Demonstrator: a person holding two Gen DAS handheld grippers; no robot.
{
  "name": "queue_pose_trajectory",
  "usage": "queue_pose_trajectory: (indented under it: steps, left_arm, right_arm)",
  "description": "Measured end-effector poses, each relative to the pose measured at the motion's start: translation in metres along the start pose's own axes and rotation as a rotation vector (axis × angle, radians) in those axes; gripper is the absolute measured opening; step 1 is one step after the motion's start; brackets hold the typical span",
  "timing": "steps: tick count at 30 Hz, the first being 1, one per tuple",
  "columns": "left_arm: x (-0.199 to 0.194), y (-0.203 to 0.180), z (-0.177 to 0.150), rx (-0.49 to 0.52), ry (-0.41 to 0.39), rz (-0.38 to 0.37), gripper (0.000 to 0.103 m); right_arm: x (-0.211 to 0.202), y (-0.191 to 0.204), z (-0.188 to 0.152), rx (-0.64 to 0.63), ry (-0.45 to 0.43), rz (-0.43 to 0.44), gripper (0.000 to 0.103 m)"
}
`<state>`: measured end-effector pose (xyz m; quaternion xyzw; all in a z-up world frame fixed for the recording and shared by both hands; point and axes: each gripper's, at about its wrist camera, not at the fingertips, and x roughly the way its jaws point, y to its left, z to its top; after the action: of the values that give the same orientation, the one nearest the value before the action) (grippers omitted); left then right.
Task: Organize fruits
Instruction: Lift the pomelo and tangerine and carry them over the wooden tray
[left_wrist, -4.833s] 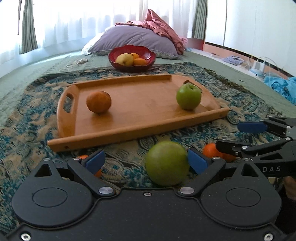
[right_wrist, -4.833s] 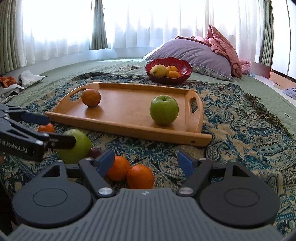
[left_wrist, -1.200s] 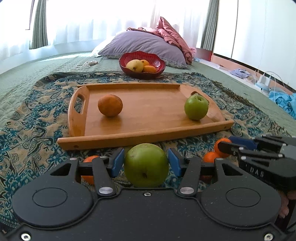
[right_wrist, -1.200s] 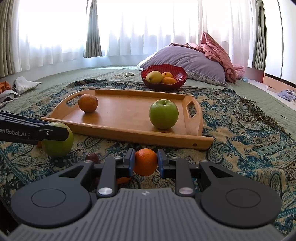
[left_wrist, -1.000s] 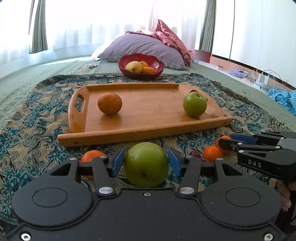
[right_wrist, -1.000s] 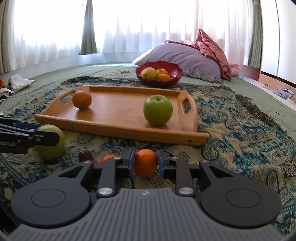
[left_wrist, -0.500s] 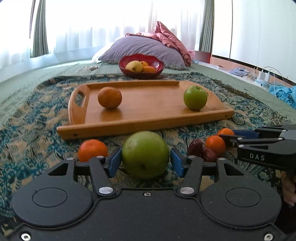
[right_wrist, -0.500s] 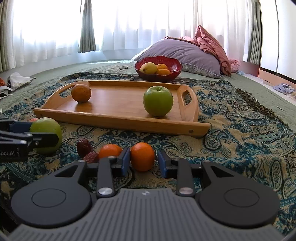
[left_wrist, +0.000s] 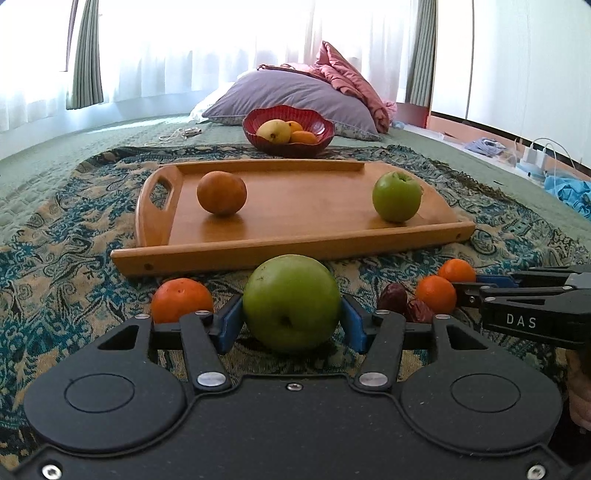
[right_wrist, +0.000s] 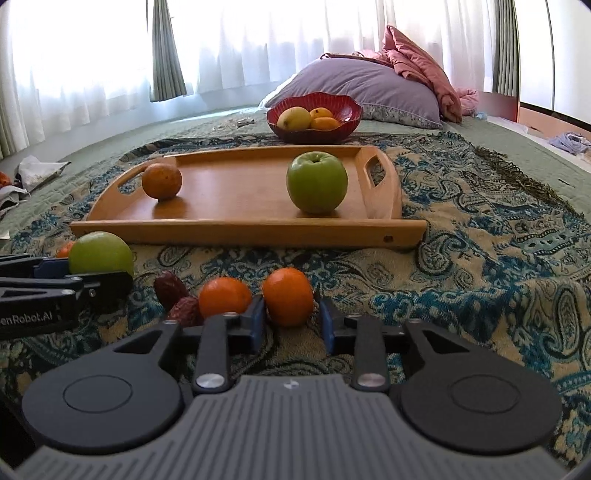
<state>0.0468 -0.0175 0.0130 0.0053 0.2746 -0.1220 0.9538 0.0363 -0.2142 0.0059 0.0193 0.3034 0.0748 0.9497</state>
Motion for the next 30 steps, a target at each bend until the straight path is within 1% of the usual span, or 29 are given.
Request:
queue_pose_trajectory:
  steps: [3, 9, 13, 16, 20, 22, 25, 30]
  left_arm:
    - [-0.001, 0.001, 0.004, -0.008, -0.005, -0.003, 0.054]
    - [-0.003, 0.006, 0.023, -0.008, -0.029, 0.005, 0.054]
    - [-0.003, 0.009, 0.043, -0.01, -0.05, 0.027, 0.054]
    - [0.0, 0.014, 0.062, -0.024, -0.062, 0.028, 0.054]
    - [0.01, 0.023, 0.09, -0.015, -0.083, 0.026, 0.054]
    - [0.019, 0.029, 0.103, -0.01, -0.079, 0.033, 0.054]
    - [0.034, 0.041, 0.123, -0.018, -0.067, 0.041, 0.054]
    - [0.065, 0.062, 0.151, -0.04, -0.033, 0.051, 0.054]
  right_arm:
    - [-0.001, 0.004, 0.001, -0.02, -0.015, -0.005, 0.03]
    - [-0.004, 0.004, 0.012, -0.008, -0.05, 0.001, 0.029]
    - [-0.005, 0.006, 0.03, -0.018, -0.085, -0.008, 0.029]
    - [-0.004, 0.005, 0.047, -0.023, -0.108, -0.012, 0.029]
    - [0.003, 0.003, 0.071, -0.029, -0.117, -0.023, 0.03]
    - [0.008, 0.002, 0.083, -0.032, -0.123, -0.037, 0.03]
    - [0.021, -0.004, 0.1, -0.015, -0.109, -0.054, 0.03]
    - [0.055, -0.016, 0.124, 0.028, -0.038, -0.063, 0.03]
